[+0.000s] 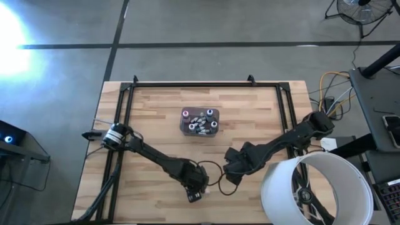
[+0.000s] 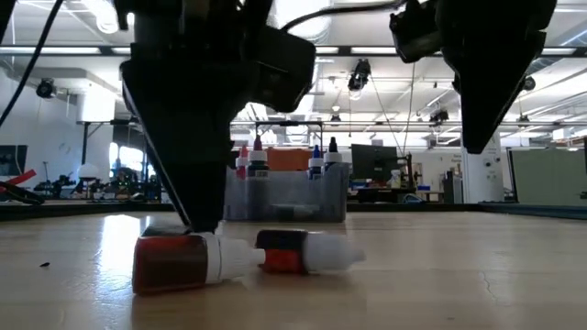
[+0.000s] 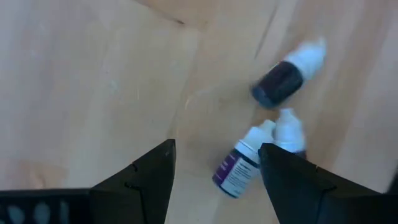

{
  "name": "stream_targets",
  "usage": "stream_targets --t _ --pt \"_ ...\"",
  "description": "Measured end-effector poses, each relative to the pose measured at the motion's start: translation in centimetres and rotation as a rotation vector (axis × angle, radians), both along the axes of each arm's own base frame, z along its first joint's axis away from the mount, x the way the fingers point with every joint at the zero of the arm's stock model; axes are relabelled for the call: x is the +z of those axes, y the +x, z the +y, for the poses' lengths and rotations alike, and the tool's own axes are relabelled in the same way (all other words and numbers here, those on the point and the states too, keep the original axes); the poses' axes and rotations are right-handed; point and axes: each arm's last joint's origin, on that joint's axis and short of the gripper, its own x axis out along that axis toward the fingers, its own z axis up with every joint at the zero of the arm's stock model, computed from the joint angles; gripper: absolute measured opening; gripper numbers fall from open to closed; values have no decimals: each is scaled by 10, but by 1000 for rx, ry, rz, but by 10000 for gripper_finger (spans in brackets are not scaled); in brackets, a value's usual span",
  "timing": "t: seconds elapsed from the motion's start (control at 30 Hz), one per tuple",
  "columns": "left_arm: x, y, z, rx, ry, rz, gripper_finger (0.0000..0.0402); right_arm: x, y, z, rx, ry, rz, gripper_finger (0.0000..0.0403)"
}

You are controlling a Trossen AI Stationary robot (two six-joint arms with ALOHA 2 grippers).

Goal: Pick & Place food coloring
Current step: Put the small purple food coloring bottle into the black bin

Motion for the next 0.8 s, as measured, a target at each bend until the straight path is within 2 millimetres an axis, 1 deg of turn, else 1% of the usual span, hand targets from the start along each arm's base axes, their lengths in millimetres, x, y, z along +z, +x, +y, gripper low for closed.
stream_targets --t 0.13,0.23,0.4,0.47,0.53,0.63,0.8 --pt "-3 -1 0 15 2 18 206 -1 0 0 7 4 -6 246" --pt "1 -2 1 21 33 2 206 -2 0 0 5 3 -5 246" --pt "14 -5 1 -60 61 -48 206 -3 1 0 8 7 -12 246" --pt "14 -7 -1 -101 82 -54 206 -3 1 0 8 10 -14 246" --pt "12 -10 0 -112 105 -21 206 -4 1 1 -4 20 -15 246" --pt "12 -13 -6 -223 141 -47 206 -5 2 2 -28 62 -25 246" --pt "15 -19 -18 -454 278 -117 206 -11 8 6 -48 141 -96 246"
